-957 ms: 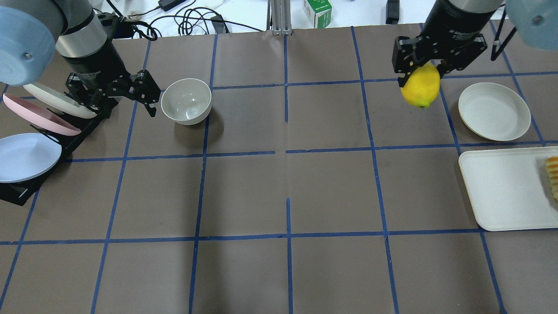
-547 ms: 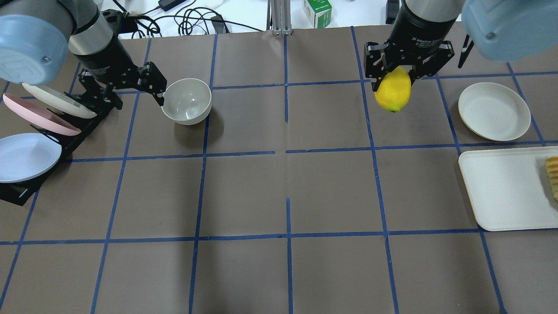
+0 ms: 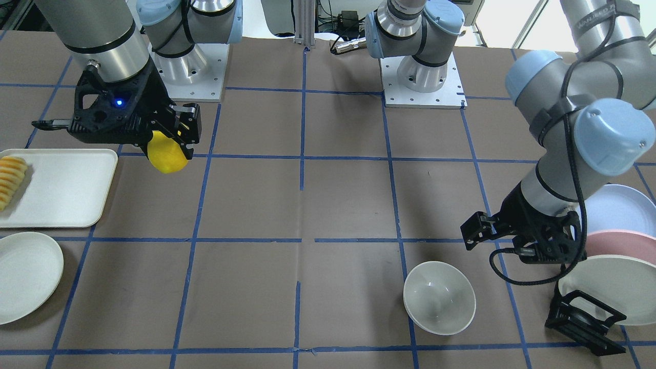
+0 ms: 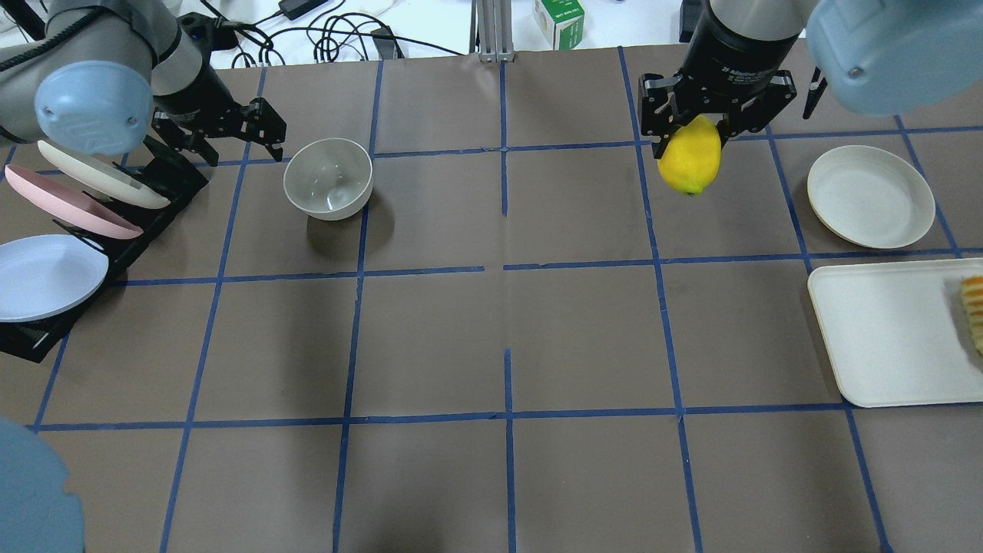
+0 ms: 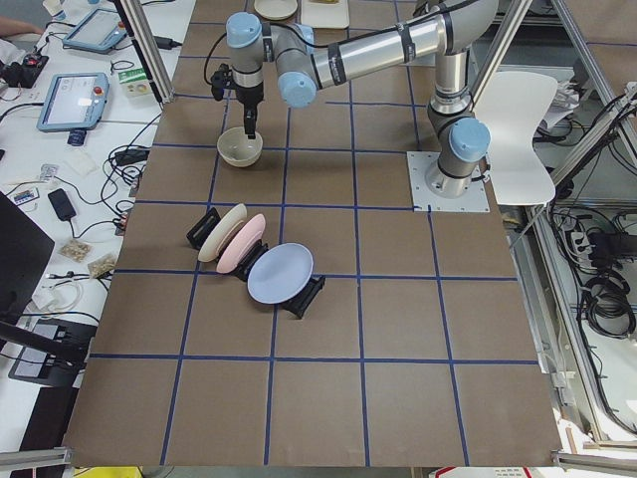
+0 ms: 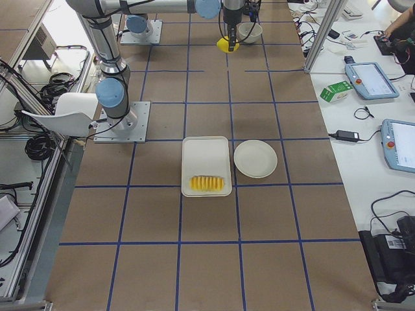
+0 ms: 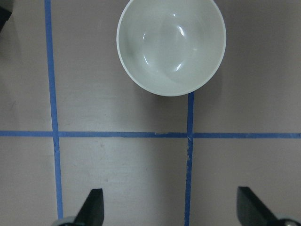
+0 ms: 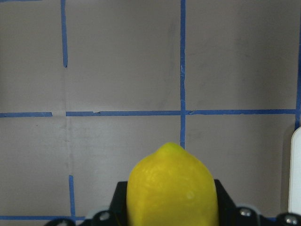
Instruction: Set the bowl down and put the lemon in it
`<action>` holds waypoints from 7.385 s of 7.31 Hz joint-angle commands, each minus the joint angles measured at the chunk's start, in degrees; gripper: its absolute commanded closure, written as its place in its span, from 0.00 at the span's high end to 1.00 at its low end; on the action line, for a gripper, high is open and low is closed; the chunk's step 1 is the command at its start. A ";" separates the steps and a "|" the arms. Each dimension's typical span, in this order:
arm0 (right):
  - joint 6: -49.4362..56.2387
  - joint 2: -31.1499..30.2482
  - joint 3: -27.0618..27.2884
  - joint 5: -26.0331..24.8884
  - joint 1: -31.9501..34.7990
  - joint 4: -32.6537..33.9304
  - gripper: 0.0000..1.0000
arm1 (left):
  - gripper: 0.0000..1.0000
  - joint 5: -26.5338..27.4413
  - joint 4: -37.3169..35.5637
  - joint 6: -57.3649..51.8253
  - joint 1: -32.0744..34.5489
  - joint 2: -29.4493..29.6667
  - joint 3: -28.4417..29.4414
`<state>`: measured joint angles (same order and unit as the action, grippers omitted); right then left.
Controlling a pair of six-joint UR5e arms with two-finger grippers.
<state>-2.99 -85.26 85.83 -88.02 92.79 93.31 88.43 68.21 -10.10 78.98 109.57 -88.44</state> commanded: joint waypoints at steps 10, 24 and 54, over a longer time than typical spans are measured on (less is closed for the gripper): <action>0.09 -0.17 0.04 -0.66 -0.25 -0.32 0.13 | 0.00 -1.24 -10.73 -1.76 -0.49 15.06 0.90; 0.00 -0.08 0.13 -0.66 -0.42 -0.50 0.13 | 0.00 -10.12 -11.39 23.46 24.29 12.24 -3.12; -16.26 -1.36 6.11 -0.48 13.47 10.27 1.00 | 1.00 -0.01 24.42 15.38 14.09 -8.48 5.47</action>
<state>-19.33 -80.69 92.02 -88.51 106.60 110.28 88.35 92.30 5.70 92.54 102.59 -83.10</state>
